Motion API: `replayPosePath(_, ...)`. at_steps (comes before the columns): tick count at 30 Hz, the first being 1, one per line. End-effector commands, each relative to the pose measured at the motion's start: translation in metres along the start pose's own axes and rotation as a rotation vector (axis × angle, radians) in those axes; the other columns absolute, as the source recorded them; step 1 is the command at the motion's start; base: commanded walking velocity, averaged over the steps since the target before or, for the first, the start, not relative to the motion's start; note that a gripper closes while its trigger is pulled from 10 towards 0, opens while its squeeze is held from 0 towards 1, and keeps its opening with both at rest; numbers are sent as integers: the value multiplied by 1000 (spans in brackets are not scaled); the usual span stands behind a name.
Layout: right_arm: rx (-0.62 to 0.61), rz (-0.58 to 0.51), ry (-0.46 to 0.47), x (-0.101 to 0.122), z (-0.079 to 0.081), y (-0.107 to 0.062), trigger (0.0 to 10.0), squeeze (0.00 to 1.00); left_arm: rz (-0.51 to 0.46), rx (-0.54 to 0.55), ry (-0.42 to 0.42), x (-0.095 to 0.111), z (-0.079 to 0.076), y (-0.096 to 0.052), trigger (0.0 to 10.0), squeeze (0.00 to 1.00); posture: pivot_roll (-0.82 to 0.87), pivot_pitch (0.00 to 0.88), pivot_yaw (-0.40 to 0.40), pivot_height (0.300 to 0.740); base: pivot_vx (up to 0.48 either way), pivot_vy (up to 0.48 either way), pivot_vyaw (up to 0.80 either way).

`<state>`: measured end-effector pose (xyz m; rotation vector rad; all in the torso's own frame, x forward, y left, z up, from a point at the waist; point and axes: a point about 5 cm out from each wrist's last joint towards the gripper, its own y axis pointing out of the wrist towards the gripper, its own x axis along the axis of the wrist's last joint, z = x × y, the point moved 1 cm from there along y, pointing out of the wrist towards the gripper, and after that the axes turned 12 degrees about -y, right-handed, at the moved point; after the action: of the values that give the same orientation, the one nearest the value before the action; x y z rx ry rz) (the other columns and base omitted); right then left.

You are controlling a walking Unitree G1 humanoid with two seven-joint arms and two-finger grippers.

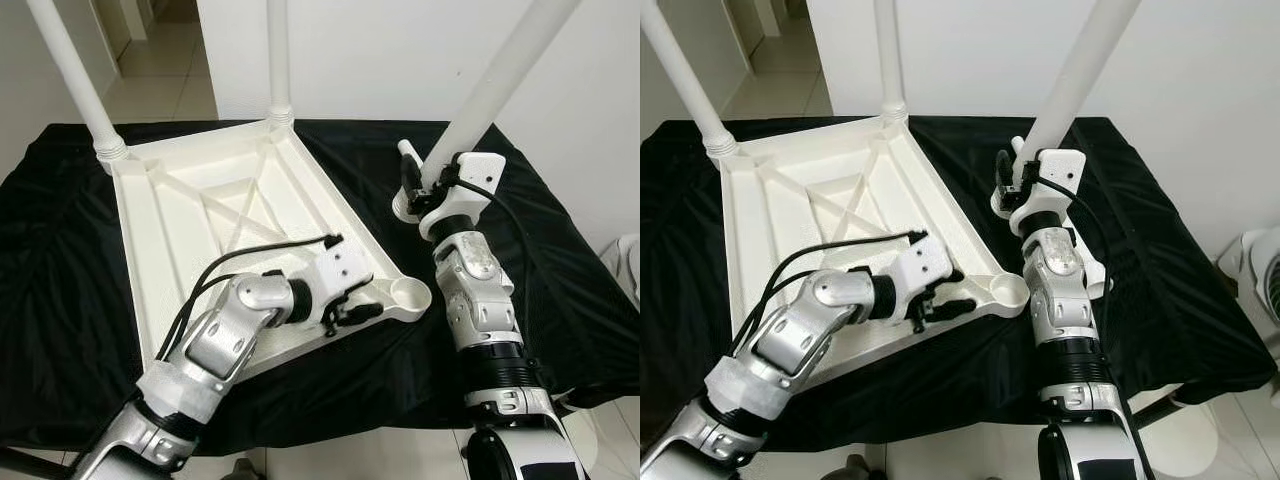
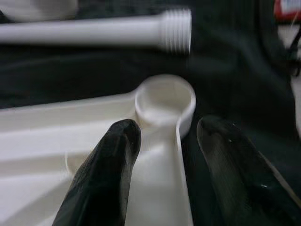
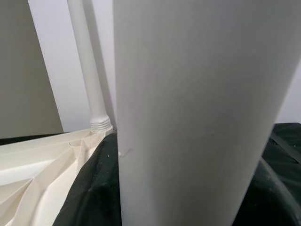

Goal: Building children table

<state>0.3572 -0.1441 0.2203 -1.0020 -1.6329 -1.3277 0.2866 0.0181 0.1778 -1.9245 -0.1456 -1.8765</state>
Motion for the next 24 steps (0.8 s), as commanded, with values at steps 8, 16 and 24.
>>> replayPosePath(8, 43, -45, 47, 8, 9, 1, 10000, 0, -23, 67, 26, 1, 5, 2, 10000, 0, 89, 33, -7, 740, 0, 0, 0)
replayPosePath(16, 48, -45, 74, 8, 14, 0, 10000, 0, -63, 88, 41, -1, 0, 8, 10000, 0, 102, 32, -8, 740, 0, 0, 0)
replayPosePath(24, 40, -37, 90, 6, 19, -2, 10000, 0, -96, 87, 39, -3, -7, 14, 10000, 0, 112, 40, -9, 740, 0, 0, 0)
